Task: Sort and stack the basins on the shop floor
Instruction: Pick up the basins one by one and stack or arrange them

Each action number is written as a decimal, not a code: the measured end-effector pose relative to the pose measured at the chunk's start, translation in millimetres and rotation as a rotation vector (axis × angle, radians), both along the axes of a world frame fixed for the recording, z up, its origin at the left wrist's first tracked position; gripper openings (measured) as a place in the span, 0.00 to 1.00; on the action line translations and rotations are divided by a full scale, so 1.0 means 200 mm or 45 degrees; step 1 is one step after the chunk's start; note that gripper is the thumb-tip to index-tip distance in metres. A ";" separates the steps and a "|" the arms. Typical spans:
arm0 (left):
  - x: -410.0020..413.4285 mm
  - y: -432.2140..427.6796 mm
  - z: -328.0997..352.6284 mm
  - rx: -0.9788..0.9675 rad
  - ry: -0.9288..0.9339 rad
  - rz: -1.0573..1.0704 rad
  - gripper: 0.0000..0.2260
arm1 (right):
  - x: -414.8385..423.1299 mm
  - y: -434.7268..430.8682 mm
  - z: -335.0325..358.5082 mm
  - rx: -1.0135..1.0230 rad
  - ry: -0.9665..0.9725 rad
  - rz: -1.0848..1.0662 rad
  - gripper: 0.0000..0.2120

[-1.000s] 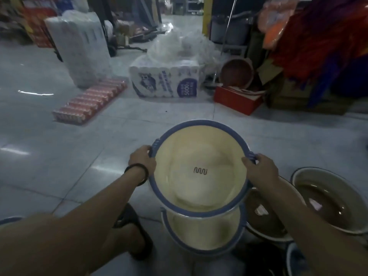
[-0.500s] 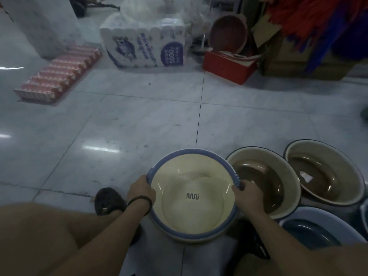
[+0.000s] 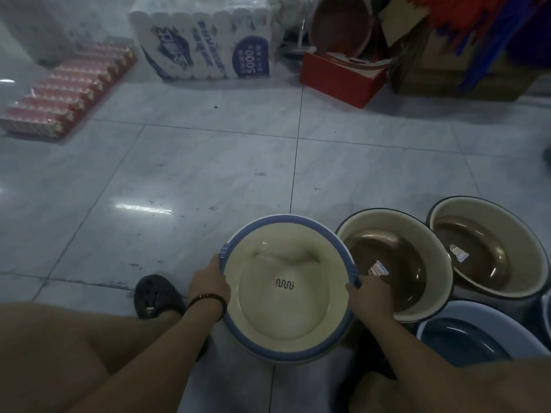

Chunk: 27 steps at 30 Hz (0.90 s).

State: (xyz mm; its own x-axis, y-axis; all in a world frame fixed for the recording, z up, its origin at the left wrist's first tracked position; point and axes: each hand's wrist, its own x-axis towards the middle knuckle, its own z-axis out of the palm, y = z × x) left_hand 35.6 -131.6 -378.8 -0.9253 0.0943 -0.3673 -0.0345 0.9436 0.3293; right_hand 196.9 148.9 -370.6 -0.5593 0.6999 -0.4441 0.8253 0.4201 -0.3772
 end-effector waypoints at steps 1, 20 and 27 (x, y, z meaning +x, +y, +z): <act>-0.01 0.00 0.00 -0.009 -0.019 0.002 0.15 | 0.00 0.01 0.00 -0.013 -0.028 0.002 0.11; 0.00 -0.37 1.08 -0.051 -0.014 -0.390 0.21 | -0.44 -0.80 0.90 -0.079 0.584 0.716 0.10; 0.10 -1.31 1.55 -0.017 0.385 -0.012 0.10 | -0.59 -1.69 1.46 -0.209 0.857 1.151 0.04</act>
